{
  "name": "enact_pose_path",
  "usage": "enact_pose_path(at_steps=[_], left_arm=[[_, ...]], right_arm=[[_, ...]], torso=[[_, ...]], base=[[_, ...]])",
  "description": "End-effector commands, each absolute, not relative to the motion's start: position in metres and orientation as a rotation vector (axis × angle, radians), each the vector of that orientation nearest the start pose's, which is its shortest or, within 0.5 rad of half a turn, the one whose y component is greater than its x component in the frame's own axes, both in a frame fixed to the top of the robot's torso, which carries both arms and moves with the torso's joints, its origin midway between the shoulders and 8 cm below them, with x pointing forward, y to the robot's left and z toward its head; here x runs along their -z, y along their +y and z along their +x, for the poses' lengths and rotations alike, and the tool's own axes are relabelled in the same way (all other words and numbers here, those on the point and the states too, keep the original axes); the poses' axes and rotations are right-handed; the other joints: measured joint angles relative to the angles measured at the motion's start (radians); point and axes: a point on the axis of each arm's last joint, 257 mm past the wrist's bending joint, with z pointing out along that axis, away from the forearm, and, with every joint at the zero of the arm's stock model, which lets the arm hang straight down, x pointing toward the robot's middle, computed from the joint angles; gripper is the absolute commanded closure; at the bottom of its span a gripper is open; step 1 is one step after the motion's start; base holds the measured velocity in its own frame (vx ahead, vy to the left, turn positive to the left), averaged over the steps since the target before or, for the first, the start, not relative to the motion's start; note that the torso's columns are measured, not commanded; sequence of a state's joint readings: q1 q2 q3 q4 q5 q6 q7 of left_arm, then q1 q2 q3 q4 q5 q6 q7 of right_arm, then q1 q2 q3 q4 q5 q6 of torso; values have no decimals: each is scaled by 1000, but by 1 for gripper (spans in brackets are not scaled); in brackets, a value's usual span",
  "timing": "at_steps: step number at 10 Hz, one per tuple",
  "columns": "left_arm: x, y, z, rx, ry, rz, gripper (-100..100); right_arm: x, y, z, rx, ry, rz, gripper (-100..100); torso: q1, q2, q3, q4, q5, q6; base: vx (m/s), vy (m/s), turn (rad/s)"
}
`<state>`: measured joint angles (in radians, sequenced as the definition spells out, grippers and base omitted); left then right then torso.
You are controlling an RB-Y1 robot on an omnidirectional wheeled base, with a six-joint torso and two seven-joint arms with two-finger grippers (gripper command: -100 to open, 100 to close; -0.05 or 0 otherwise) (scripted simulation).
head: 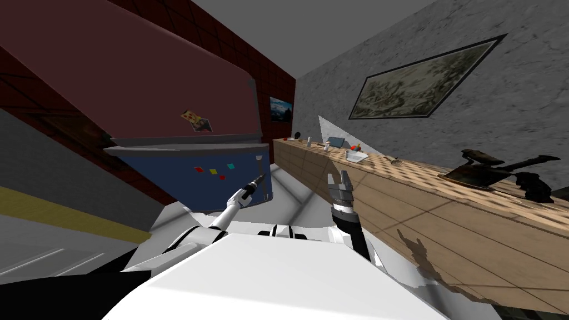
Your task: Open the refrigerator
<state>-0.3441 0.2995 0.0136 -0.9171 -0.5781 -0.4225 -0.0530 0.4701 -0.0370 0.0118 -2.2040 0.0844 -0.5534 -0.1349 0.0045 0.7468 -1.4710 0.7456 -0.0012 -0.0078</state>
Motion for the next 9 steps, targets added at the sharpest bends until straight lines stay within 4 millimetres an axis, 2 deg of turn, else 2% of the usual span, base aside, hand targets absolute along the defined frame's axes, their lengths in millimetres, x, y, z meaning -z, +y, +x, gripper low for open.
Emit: enact_pose_path(at_steps=[1,2,3,4,5,8,9], left_arm=[[258,253,609,745,1590,-336,100],[257,241,608,769,1595,-314,100],[257,241,608,769,1595,-314,100],[256,230,606,793,1601,-292,100],[256,230,606,793,1601,-292,100],[254,208,603,841,1613,-248,100],[264,215,600,815,1630,-251,100]], right_arm=[[-9,-259,354,-1402,662,629,0],[-9,-259,354,-1402,662,629,0],[-9,-259,354,-1402,662,628,0],[-9,-259,354,-1402,662,629,0],[-9,-259,354,-1402,662,629,0],[-9,-259,354,-1402,662,629,0],[-9,-259,354,-1402,662,629,0]], torso=[[-1,-2,-1,1,0,-1],[-1,0,-1,1,0,2],[-3,1,0,0,0,5],[-3,-1,-1,1,0,4],[-3,0,-1,2,0,4],[-2,-1,-1,2,0,2],[-3,1,0,2,0,3]], base=[[-254,73,-41],[-288,77,-65],[-248,94,-50],[-252,98,-69],[-228,116,-42],[-243,103,-53],[-131,37,-33]])
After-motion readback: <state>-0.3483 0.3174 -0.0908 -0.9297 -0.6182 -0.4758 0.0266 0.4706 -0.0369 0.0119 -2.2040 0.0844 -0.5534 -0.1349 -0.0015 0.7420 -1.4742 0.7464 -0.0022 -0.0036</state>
